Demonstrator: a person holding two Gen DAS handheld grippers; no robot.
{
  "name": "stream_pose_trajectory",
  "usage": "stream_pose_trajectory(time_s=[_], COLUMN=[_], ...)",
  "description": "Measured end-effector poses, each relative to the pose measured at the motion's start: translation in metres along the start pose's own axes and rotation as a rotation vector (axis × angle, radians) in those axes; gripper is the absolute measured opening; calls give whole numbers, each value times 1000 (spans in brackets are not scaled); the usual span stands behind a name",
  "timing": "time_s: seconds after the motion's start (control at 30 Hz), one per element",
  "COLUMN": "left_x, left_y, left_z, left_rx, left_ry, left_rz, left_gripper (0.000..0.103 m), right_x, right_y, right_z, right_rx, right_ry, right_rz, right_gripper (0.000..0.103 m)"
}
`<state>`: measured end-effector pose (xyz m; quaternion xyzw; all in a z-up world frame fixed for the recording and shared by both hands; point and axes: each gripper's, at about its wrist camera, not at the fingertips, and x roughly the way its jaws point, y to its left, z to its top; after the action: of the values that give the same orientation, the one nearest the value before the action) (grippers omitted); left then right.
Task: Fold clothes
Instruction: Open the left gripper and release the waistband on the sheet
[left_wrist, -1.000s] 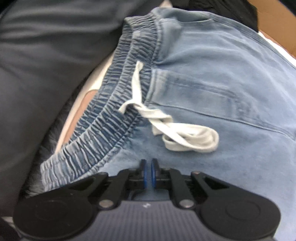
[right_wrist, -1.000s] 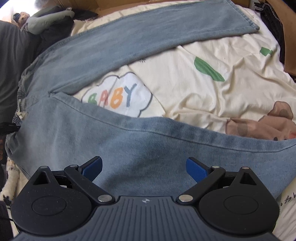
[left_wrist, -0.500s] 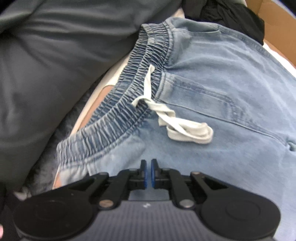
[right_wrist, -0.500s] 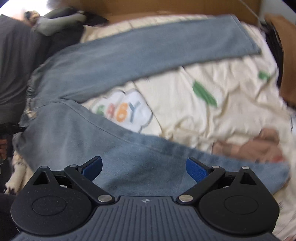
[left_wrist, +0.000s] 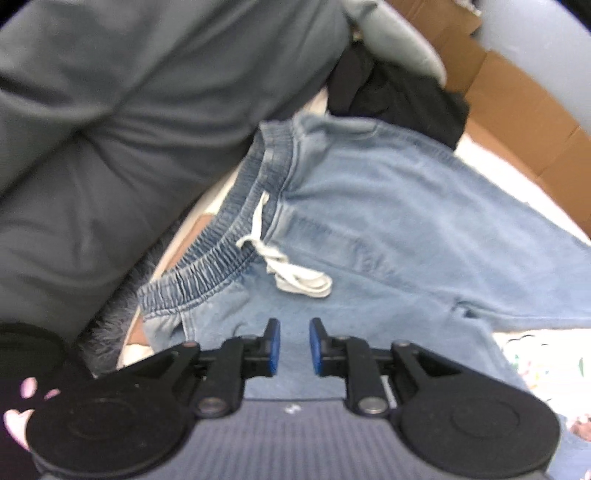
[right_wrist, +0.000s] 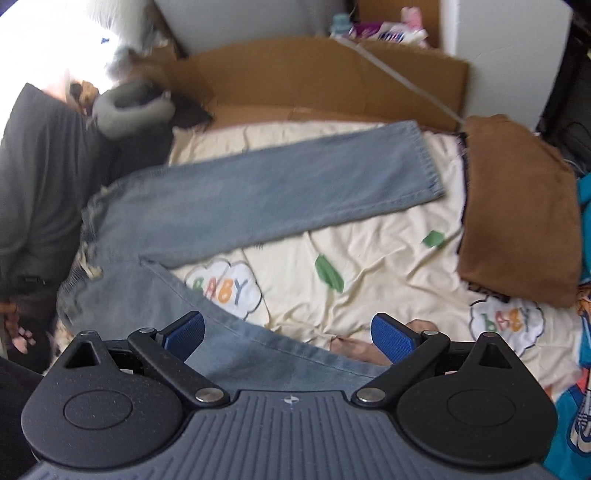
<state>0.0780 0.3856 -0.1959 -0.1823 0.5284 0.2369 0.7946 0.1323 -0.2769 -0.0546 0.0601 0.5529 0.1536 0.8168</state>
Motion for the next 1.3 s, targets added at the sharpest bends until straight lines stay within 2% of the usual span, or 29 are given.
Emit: stream_pose_trajectory(time_s=[0.2, 0.23, 0.4, 0.5, 0.67, 0.77, 0.93, 1.0, 1.3], left_x=[-66, -77, -124, -145, -169, -176, -182, -176, -116], left_y=[-11, -11, -18, -17, -10, -12, -24, -32, -53], left_z=[1, -1, -15, -25, -38, -44, -48, -49, -63], left_rx=[3, -8, -28, -56, -133, -156, -173, -154, -107], left_ry=[-65, -75, -107, -112, -111, -94, -90, -93, -25], left_rz=[5, 5, 21, 30, 34, 53, 57, 79, 69], left_gripper=[25, 29, 31, 34, 40, 41, 42, 43, 43], right_x=[-56, -62, -83, -80, -50, -31, 2, 19, 100], right_y=[-31, -38, -74, -101, -142, -165, -183, -185, -196], right_z=[16, 16, 12, -3, -34, -50, -83, -100, -182], right_rx=[42, 53, 120, 192, 235, 299, 364, 374, 519], right_ry=[-32, -40, -79, -90, -50, -30, 3, 35, 161], right_rz=[36, 43, 87, 117, 166, 213, 271, 276, 244], right_gripper=[100, 100, 100, 100, 97, 92, 85, 79, 74])
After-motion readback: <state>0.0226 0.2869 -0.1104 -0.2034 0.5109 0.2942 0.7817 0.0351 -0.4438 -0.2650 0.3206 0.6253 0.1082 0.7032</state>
